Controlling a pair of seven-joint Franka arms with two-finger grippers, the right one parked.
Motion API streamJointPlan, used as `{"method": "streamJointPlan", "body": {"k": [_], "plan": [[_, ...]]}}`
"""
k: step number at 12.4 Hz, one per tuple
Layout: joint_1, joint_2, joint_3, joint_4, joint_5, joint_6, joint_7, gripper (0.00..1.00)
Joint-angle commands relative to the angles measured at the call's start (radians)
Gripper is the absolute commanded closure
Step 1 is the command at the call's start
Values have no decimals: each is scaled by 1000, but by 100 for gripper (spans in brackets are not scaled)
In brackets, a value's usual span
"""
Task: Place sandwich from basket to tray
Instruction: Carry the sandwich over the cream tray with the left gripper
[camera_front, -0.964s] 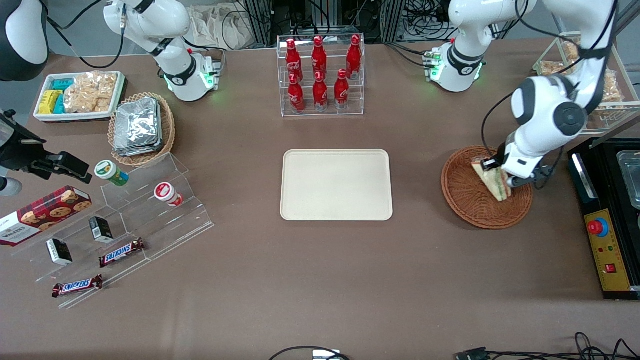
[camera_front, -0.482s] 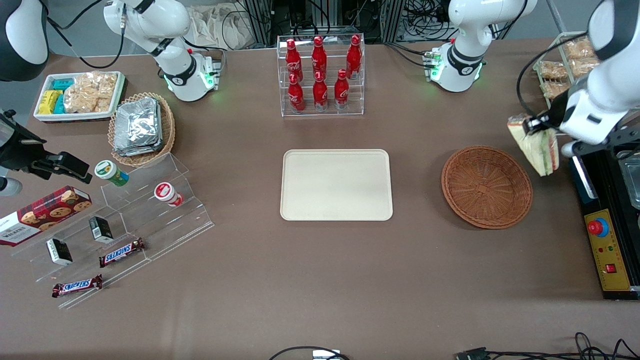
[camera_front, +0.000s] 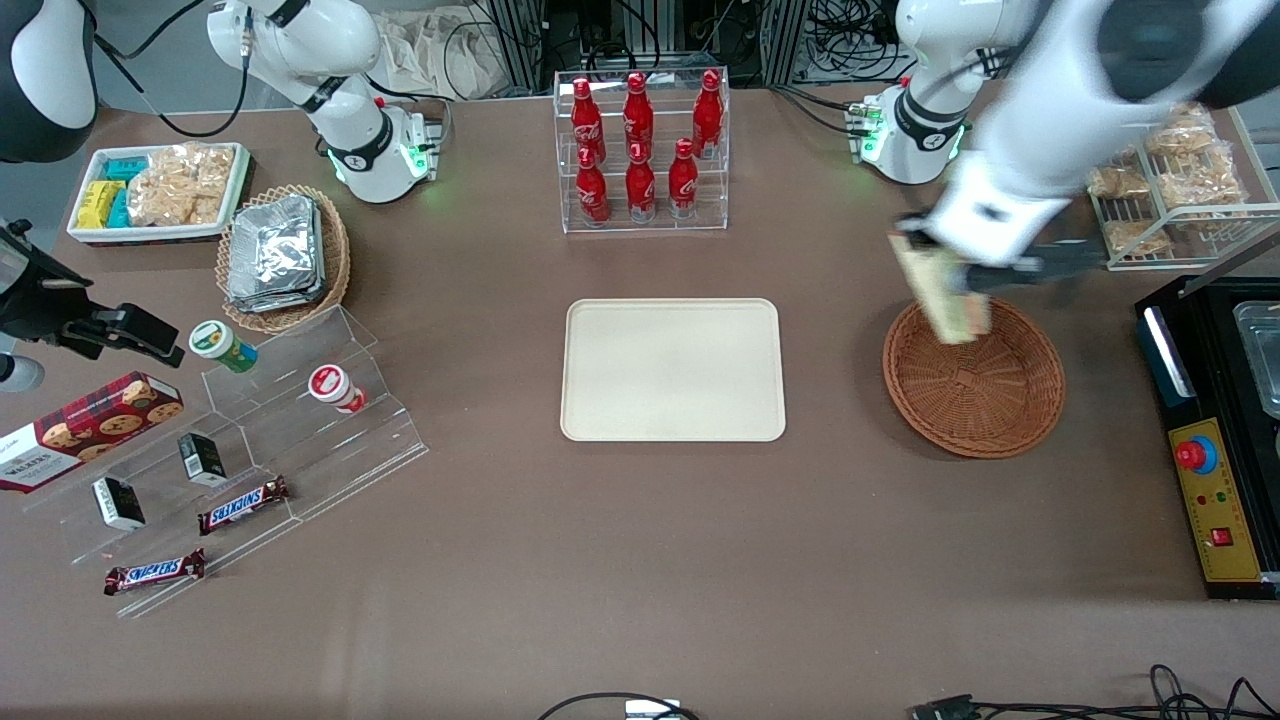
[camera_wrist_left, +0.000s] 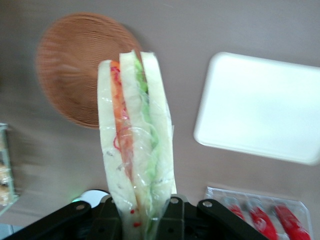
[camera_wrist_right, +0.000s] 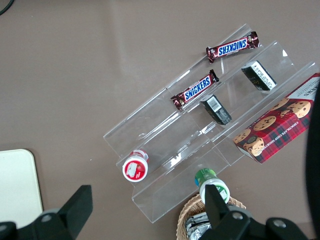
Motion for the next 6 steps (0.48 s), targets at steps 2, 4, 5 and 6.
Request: {"method": "streamJointPlan", "body": {"k": [2, 4, 5, 6], "plan": [[10, 203, -274, 145, 89, -41, -94, 79], [10, 217, -310, 96, 129, 0, -91, 79], [10, 209, -310, 37, 135, 52, -91, 79], [9, 199, -312, -25, 156, 106, -91, 79]]}}
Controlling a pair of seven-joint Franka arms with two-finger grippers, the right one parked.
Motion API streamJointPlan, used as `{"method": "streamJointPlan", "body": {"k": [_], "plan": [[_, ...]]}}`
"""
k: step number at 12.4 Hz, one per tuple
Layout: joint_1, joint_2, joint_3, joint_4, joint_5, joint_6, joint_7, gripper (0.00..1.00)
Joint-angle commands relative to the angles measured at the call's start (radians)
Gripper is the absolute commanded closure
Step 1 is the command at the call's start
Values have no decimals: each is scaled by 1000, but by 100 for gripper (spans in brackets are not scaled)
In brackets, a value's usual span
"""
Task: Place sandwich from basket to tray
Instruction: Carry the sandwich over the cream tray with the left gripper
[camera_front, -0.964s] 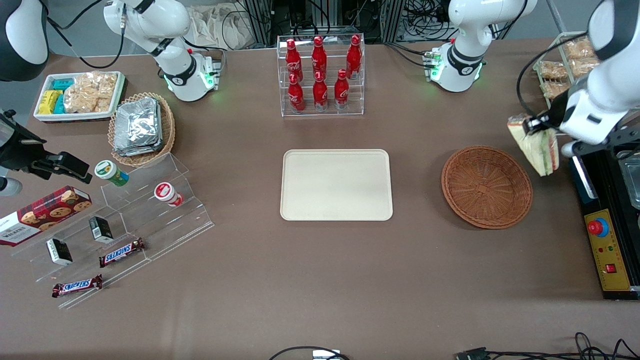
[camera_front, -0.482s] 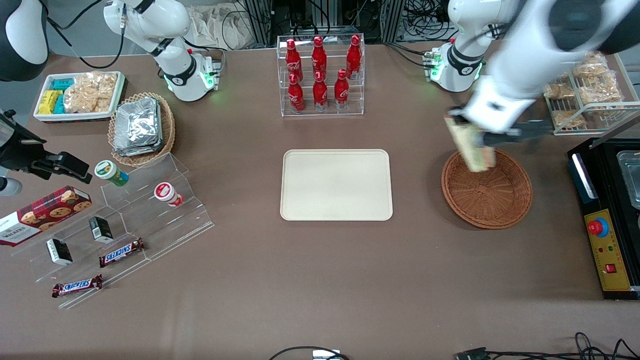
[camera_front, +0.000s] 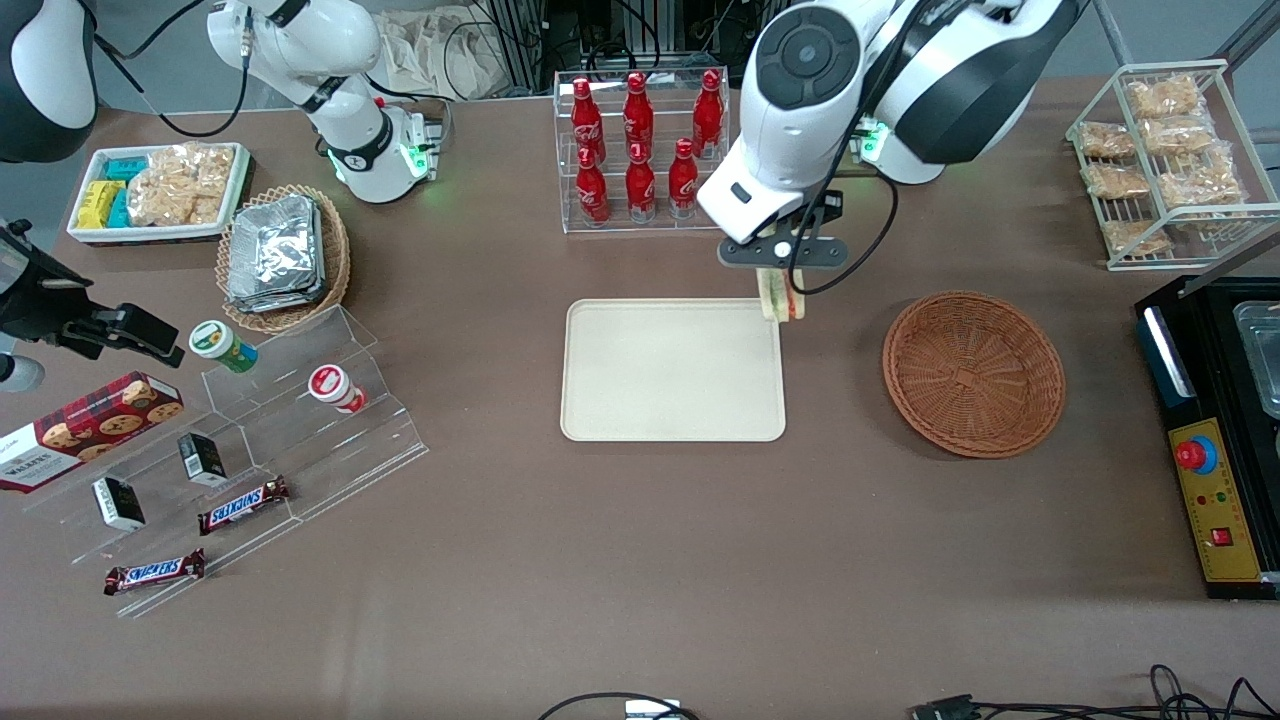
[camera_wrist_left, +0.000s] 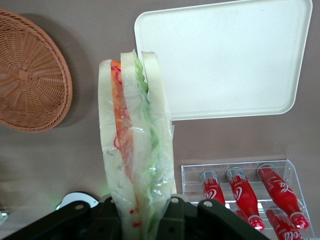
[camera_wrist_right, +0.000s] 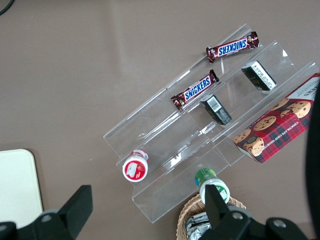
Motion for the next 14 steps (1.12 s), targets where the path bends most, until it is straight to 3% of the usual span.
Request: {"method": "streamJointPlan", "body": {"k": [1, 8, 14], "plan": [[9, -7, -17, -125, 60, 110, 0, 79], [59, 2, 0, -519, 206, 636, 0, 80], [53, 159, 83, -578, 266, 883, -35, 81]]}}
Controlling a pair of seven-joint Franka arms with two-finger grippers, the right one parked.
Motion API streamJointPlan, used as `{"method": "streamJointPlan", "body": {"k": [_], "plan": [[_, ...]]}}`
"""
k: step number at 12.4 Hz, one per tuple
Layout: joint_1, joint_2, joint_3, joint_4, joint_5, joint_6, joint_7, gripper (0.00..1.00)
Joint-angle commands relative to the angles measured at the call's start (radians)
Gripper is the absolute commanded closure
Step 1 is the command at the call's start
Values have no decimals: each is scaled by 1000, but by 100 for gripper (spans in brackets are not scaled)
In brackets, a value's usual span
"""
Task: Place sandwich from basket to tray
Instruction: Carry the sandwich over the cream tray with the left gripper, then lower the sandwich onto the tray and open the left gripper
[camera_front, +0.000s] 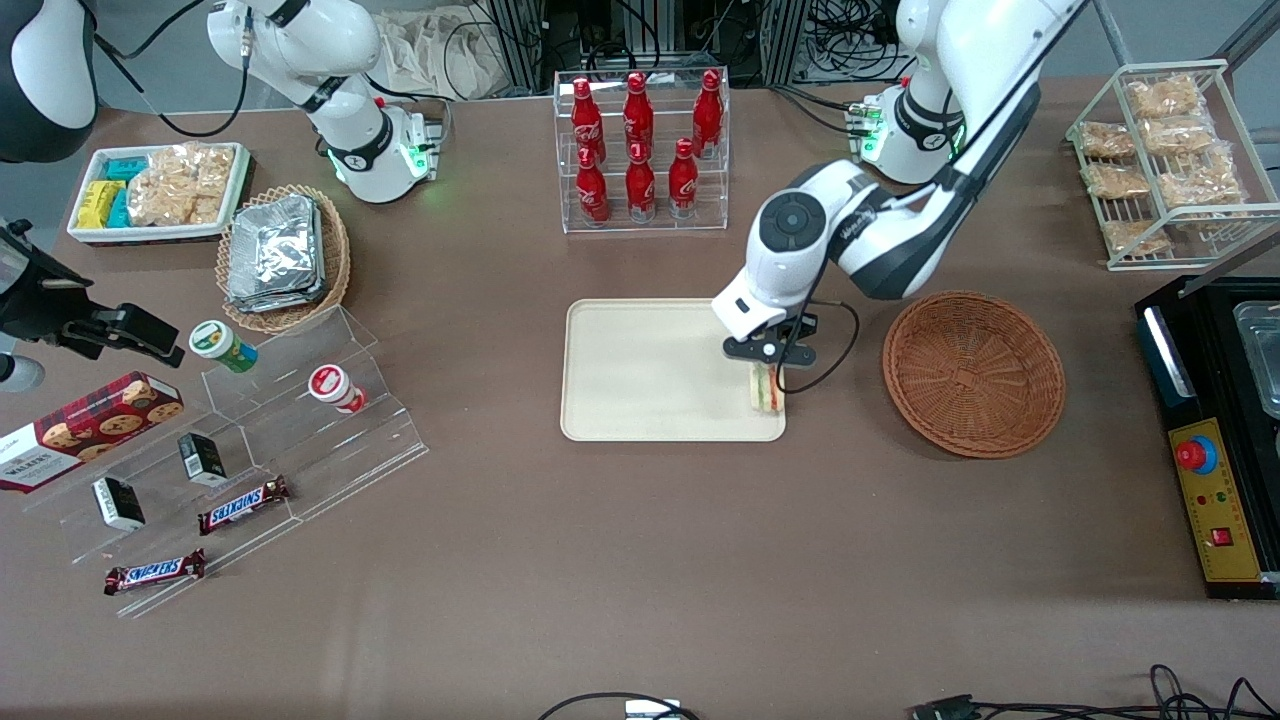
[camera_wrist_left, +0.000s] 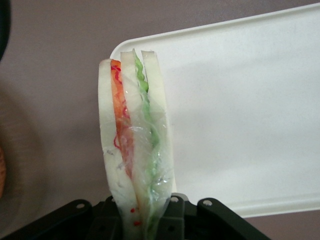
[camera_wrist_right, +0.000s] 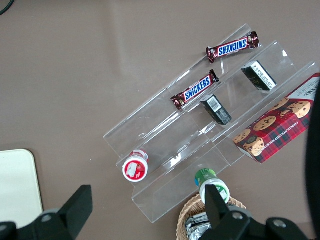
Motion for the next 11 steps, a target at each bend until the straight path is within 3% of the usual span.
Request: {"method": "streamJointPlan", "body": {"k": [1, 6, 9, 10, 11], "plan": [[-4, 77, 14, 5, 65, 69, -45, 81], [-13, 196, 24, 13, 260, 120, -227, 81], [-13, 200, 22, 14, 266, 120, -237, 77], [-13, 200, 22, 16, 265, 114, -238, 45], [-12, 200, 22, 16, 265, 109, -249, 0]]}}
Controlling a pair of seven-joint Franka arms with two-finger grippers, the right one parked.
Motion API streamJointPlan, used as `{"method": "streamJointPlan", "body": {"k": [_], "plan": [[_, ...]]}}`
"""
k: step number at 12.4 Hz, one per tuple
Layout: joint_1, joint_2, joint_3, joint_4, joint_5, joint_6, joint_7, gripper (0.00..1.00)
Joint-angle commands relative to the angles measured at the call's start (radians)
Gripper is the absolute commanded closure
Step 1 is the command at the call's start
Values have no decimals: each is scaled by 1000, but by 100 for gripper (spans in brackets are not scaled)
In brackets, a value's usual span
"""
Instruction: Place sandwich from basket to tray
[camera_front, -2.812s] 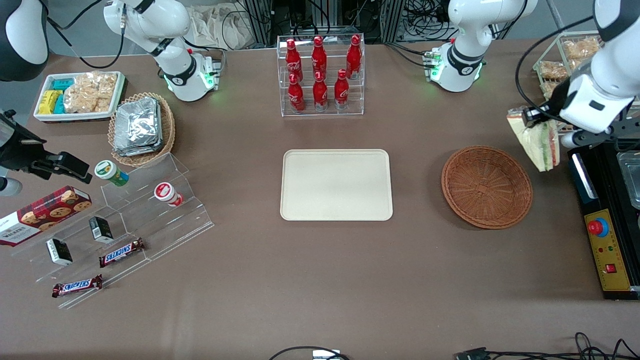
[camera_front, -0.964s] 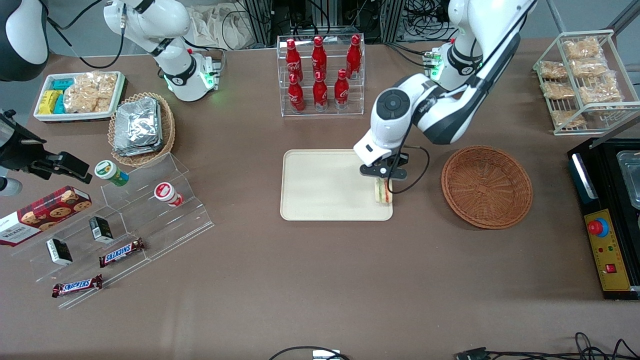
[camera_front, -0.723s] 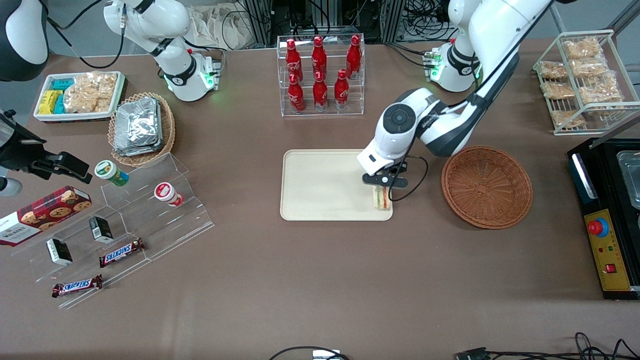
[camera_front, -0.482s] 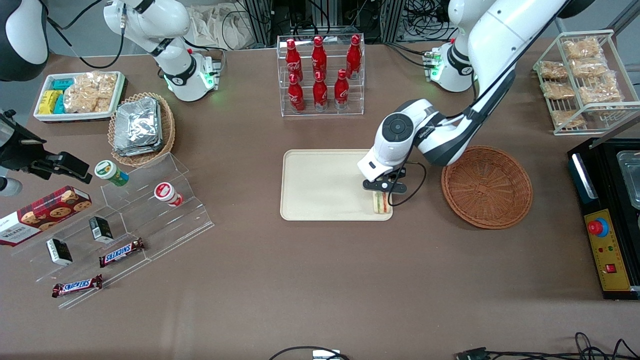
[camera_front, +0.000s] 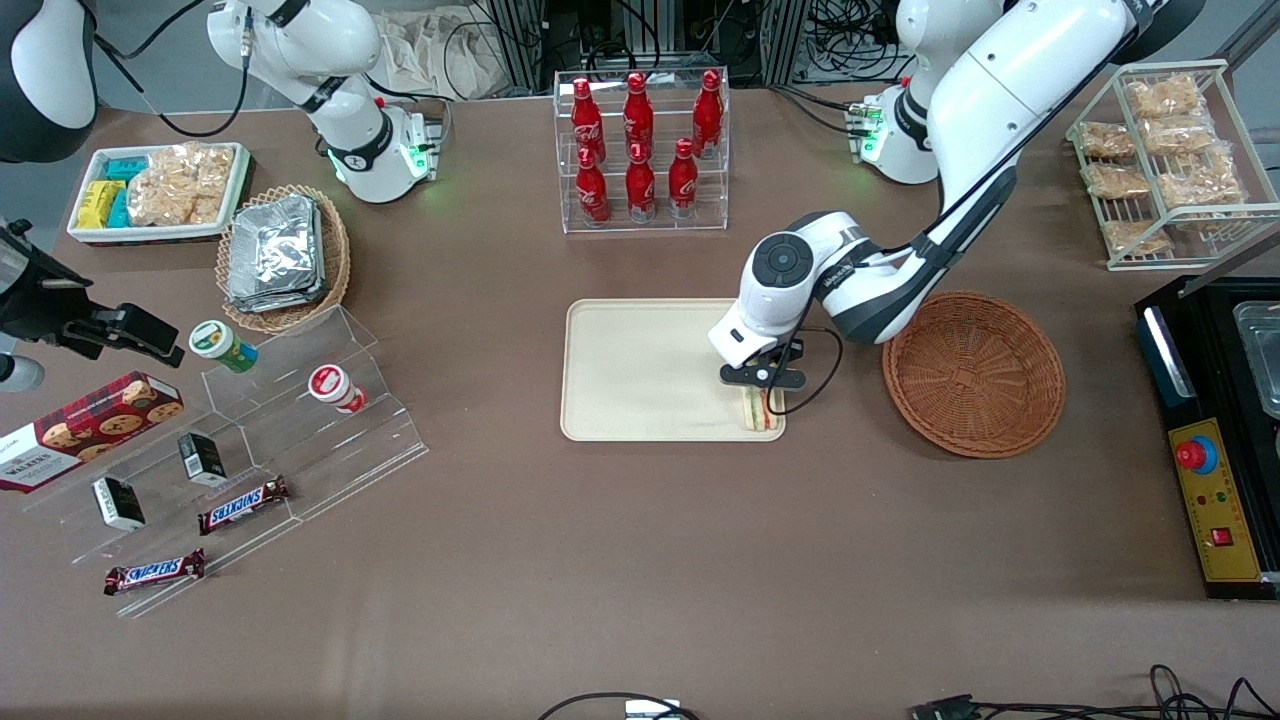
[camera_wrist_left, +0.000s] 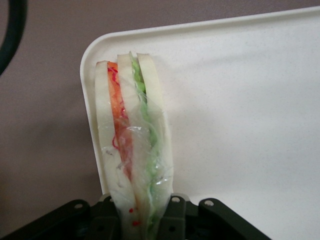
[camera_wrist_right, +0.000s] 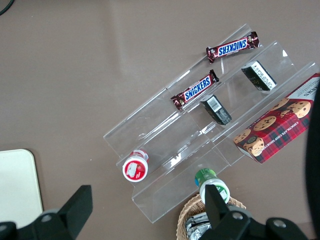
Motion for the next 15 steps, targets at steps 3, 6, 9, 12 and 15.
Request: {"method": "streamJointPlan", "body": {"k": [3, 6, 9, 12, 15], "plan": [[0, -4, 3, 12, 27, -29, -42, 0], [16, -96, -4, 31, -21, -157, -27, 0], [19, -225, -2, 143, -226, -384, 85, 0], [107, -340, 7, 283, -367, -639, 229, 0], [139, -525, 186, 268, -480, -716, 428, 0]]}}
